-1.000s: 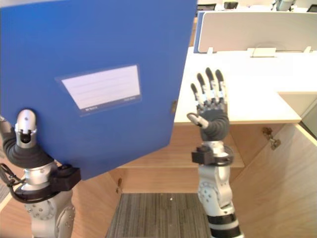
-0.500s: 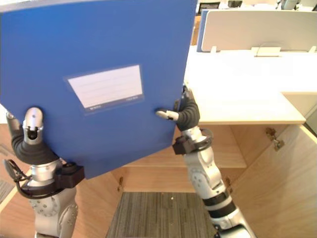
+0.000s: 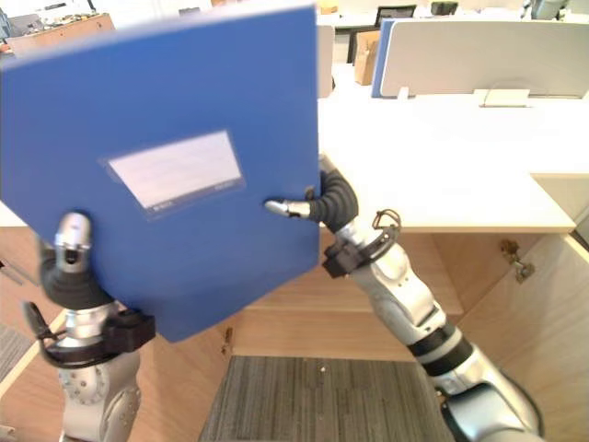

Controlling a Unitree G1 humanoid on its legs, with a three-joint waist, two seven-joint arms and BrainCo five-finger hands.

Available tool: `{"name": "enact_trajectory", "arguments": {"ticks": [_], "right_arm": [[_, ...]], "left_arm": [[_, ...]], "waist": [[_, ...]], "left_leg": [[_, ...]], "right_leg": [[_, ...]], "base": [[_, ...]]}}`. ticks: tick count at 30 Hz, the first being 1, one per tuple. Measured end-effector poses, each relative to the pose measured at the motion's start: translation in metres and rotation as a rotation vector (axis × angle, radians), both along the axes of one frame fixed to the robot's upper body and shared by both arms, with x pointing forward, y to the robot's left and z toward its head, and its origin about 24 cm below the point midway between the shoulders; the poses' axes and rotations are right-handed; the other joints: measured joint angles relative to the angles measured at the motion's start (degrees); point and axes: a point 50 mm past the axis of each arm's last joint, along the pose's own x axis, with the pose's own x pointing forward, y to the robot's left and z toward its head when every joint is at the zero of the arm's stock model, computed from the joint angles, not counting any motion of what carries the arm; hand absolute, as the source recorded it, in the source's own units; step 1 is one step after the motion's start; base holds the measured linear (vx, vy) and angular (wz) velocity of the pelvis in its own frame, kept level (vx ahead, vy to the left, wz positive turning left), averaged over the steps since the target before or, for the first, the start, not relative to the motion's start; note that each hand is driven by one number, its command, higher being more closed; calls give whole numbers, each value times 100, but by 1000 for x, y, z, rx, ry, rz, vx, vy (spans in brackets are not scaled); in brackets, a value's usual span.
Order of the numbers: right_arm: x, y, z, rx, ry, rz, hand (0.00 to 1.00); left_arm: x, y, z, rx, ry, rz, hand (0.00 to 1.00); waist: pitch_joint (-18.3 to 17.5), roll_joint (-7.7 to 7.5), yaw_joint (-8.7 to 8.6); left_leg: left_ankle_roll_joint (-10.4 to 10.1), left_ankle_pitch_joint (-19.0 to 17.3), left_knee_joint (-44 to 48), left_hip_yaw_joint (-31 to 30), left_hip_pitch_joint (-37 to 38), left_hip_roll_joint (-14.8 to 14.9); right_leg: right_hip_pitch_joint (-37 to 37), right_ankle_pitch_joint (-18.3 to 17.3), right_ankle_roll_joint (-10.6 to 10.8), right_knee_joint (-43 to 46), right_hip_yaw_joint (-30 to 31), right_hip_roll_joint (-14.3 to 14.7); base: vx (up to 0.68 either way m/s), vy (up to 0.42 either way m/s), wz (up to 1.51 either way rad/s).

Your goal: Walk over to the cabinet, pick up the folder, carry it to the office cabinet, place the folder inside the office cabinet, then close the office cabinet door

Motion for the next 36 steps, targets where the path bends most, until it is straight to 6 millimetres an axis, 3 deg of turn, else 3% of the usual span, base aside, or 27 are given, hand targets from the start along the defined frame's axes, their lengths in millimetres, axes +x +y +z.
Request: {"name": "enact_trajectory", "arguments": {"ticks": [2,6,8,11,14,17,18,20,22,25,28,29,31,34,35,36], "right_arm": [[0,-6,-9,-76,36,-7,100],[-8,-27,-43,-310,133,-22,100],[-21,-40,-71,-482,200,3,100],[-47,-49,-110,-592,291,18,100],[-60,-64,-125,-608,319,-68,100],[-57,-81,-117,-595,270,-200,100],[-53,-88,-108,-600,201,-270,100],[-48,-100,-105,-664,134,-363,100],[-46,-110,-118,-757,149,-412,100],[-53,-140,-167,-1006,315,-460,100],[-66,-174,-208,-1063,570,-548,100],[-72,-190,-220,-967,701,-647,100],[-73,-208,-222,-741,809,-830,100],[-62,-224,-205,-324,825,-1029,100],[-51,-226,-192,-157,782,-1075,100],[-46,-225,-186,-107,757,-1080,100]], "left_arm": [[5,0,-23,-17,120,-50,0],[2,-7,-109,63,583,-297,0],[-27,-19,-166,169,918,-577,0],[-64,-28,-220,154,1213,-740,0],[-78,-31,-250,112,1351,-712,0],[-84,-26,-275,45,1470,-580,0],[-92,-13,-289,0,1563,-453,0],[-106,11,-300,-54,1660,-287,0],[-115,26,-305,-63,1713,-181,0],[-134,42,-310,1,1808,-79,0],[-145,42,-312,41,1844,-41,0],[-147,42,-312,29,1850,-16,0],[-147,41,-312,5,1847,7,0],[-146,32,-314,-47,1840,38,0],[-143,26,-313,-79,1817,54,0],[-141,25,-313,-85,1805,59,0]], "waist": [[-26,23,-5],[-35,20,-34],[-36,14,-112],[-35,21,-189],[-53,43,-253],[-64,59,-330],[-63,52,-392],[-65,43,-431],[-73,9,-417],[-67,-4,-328],[-69,11,-256],[-34,37,-240],[90,109,-268],[325,355,-284],[451,502,-268],[498,554,-258]], "left_leg": [[13,24,0,0,-78,0],[14,37,0,-2,-85,0],[15,37,-3,8,-90,3],[14,33,-10,86,-112,19],[2,45,-9,106,-198,50],[5,50,-9,114,-194,50],[5,50,-8,114,-194,52],[5,48,-6,115,-188,53],[5,47,-6,121,-176,51],[6,47,-5,151,-129,39],[7,47,0,151,-89,36],[20,31,56,147,-110,35],[78,-204,512,103,-382,49],[130,-624,1406,92,-835,117],[132,-868,1984,93,-1122,208],[148,-976,2228,86,-1260,252]], "right_leg": [[-74,25,4,2,4,1],[-93,34,6,19,9,-1],[-106,33,5,10,26,0],[-161,30,7,-27,122,11],[-280,30,6,3,155,38],[-291,31,9,24,176,47],[-297,31,9,26,183,52],[-300,31,8,32,190,54],[-302,31,8,44,202,53],[-293,31,9,71,241,38],[-267,30,11,70,246,32],[-268,28,13,82,245,25],[-346,24,23,137,235,-13],[-529,-36,104,404,247,-53],[-699,-140,142,744,247,-49],[-807,-199,164,914,248,-41]], "base": [[0,0,0],[-25,10,0],[-39,12,-3],[-26,7,-13],[-25,-11,-8],[-9,0,-3],[0,0,0],[0,0,0],[-11,6,-2],[-28,17,-5],[-55,14,-1],[-69,8,2],[-97,14,3],[-94,42,-5],[-75,61,-8],[-70,50,-9]]}}
